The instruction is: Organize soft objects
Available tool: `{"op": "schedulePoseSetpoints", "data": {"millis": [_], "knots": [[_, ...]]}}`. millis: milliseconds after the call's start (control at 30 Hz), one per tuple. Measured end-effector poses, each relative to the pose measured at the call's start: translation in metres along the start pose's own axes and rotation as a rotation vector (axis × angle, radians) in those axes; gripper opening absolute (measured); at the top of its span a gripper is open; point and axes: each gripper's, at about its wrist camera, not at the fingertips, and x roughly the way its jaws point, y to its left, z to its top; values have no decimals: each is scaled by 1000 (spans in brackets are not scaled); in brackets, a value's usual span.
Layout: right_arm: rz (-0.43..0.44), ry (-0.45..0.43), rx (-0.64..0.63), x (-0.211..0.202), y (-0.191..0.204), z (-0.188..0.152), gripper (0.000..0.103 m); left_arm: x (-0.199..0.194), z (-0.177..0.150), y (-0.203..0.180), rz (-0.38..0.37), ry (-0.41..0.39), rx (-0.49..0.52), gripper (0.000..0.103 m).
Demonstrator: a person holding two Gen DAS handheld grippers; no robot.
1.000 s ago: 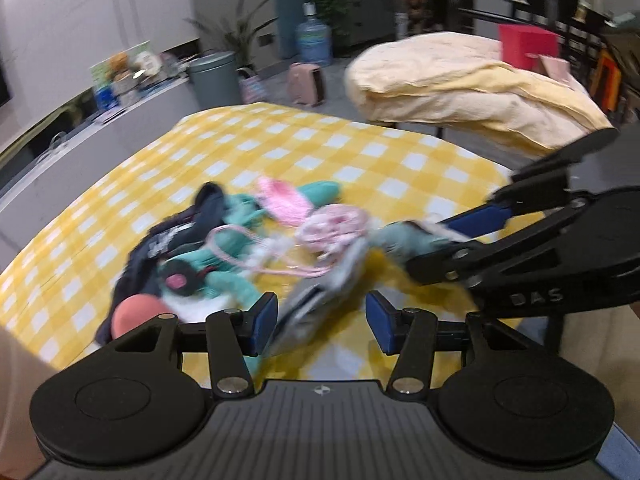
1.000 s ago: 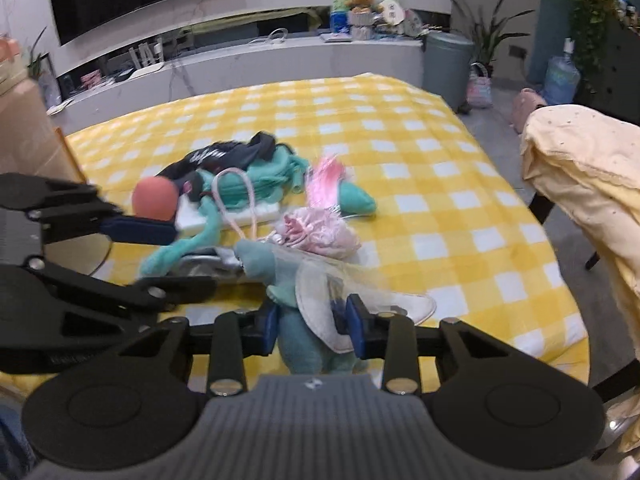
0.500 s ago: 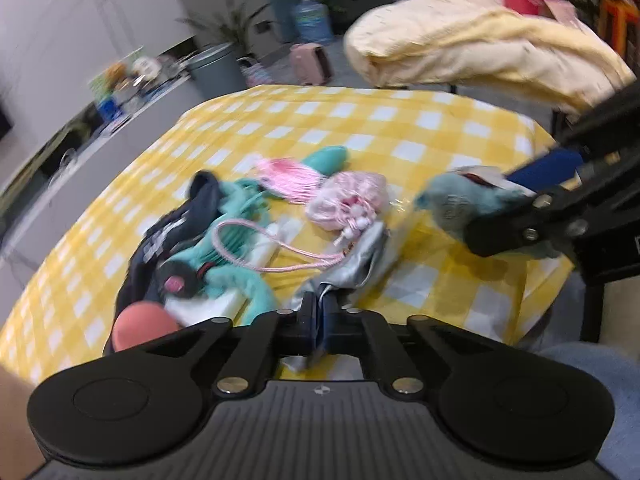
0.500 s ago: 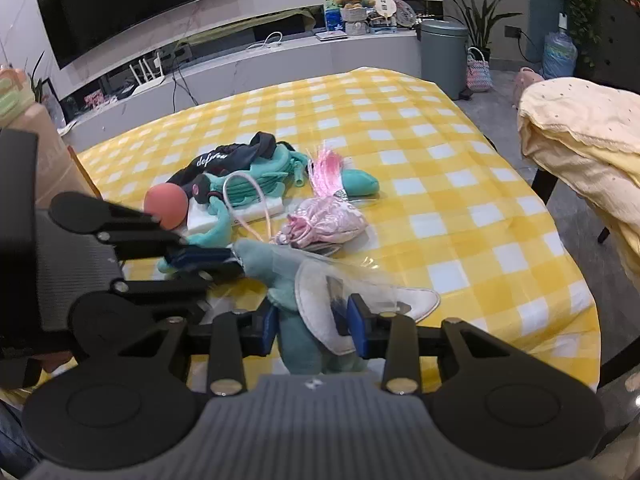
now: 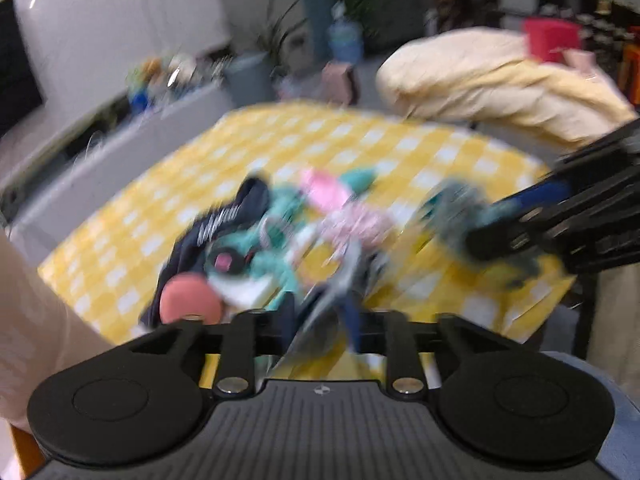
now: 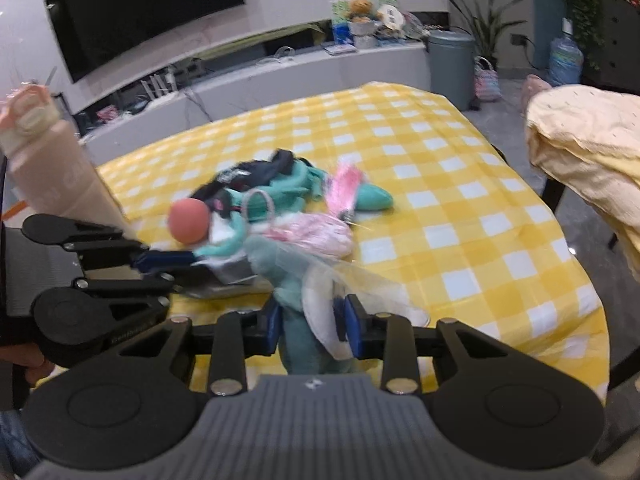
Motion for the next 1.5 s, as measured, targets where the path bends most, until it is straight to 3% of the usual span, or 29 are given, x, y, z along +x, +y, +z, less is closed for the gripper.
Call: {"op": "schedulePoseSetpoints", "data": {"millis": [100,167,267,400,533,667,767,833,933,1100,1200,1300,1433,1500], "knots": [[33,3,-67,-3,10,-1,29,-12,-1,-13,-35,-29,88,43],[23,11,-111,0,17,-4,30,-14,-3,-17,-67,-17,92,43],[33,34,-134,10,26,-7,30,-15,-7,-10,-142,-3,-3,29],[12,40,-198,17,37,-13,39,-9,-14,6,-219,55,-167,29],[15,50,-157,16,31,-17,50,-10,-16,10,-270,52,-243,34],[-1,49,-107,6,21,-19,61,-2,-19,13,-366,81,-389,49],[-16,69,-85,1,12,-24,62,7,-22,12,-417,118,-480,51],[-18,100,-72,3,8,-31,61,10,-22,8,-402,127,-472,51],[-25,114,-48,3,5,-37,60,13,-25,5,-365,150,-473,61],[-29,110,-12,-3,-4,-39,60,23,-26,-1,-383,183,-497,63],[-40,113,64,-4,-15,-38,52,24,-21,-8,-403,173,-497,67],[-18,113,149,-7,-26,-40,28,30,-19,-12,-415,173,-520,70],[-67,149,183,3,-32,-46,19,42,-18,-12,-419,203,-580,68],[-61,170,205,10,-34,-49,14,47,-16,-16,-403,216,-563,65]]}}
